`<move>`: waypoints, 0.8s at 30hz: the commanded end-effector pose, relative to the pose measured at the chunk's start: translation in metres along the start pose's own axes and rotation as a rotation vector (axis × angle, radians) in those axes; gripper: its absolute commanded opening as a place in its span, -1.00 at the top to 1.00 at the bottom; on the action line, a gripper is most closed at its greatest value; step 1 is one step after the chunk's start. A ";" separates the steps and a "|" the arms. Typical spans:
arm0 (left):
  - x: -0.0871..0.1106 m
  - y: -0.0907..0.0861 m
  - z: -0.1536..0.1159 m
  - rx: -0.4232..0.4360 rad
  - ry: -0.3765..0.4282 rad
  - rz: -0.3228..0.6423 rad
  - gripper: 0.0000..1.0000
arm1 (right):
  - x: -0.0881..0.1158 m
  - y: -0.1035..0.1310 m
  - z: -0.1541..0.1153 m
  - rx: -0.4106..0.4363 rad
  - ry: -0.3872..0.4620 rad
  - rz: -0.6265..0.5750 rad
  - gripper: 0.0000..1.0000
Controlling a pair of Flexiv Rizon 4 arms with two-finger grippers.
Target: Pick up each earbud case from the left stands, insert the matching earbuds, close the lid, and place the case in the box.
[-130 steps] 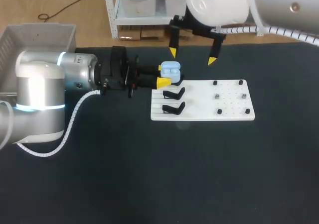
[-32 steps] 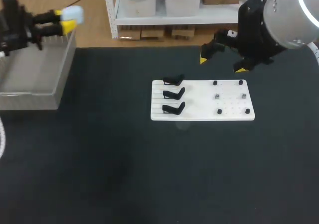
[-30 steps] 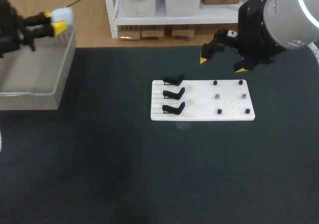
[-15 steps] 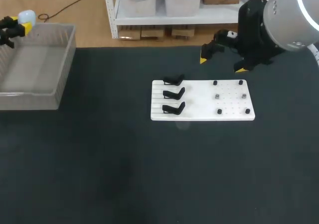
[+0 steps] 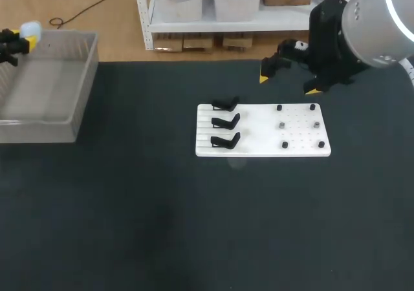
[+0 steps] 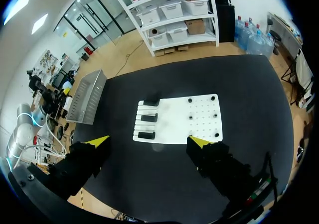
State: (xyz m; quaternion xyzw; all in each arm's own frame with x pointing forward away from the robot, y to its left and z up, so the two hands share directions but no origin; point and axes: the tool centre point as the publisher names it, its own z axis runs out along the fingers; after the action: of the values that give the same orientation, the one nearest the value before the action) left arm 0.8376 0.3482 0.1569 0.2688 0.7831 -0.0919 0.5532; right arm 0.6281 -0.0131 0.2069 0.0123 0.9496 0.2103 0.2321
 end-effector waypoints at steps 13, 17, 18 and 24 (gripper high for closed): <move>0.030 0.005 -0.002 -0.192 0.054 -0.042 -1.00 | 0.003 -0.001 -0.001 0.002 -0.010 0.002 -1.00; 0.029 0.005 -0.002 -0.197 0.054 -0.041 -1.00 | 0.003 -0.001 -0.001 0.002 -0.010 0.002 -1.00; 0.028 0.004 -0.003 -0.202 0.055 -0.040 -1.00 | 0.003 -0.001 -0.001 0.002 -0.010 0.002 -1.00; 0.024 -0.001 -0.006 -0.210 0.049 -0.037 -1.00 | 0.003 -0.001 -0.001 0.002 -0.010 0.002 -1.00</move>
State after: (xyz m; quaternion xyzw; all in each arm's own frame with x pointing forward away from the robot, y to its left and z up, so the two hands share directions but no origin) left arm 0.8316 0.3614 0.1365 0.2508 0.8021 -0.0930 0.5340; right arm 0.6278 -0.0131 0.2065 0.0125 0.9494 0.2105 0.2328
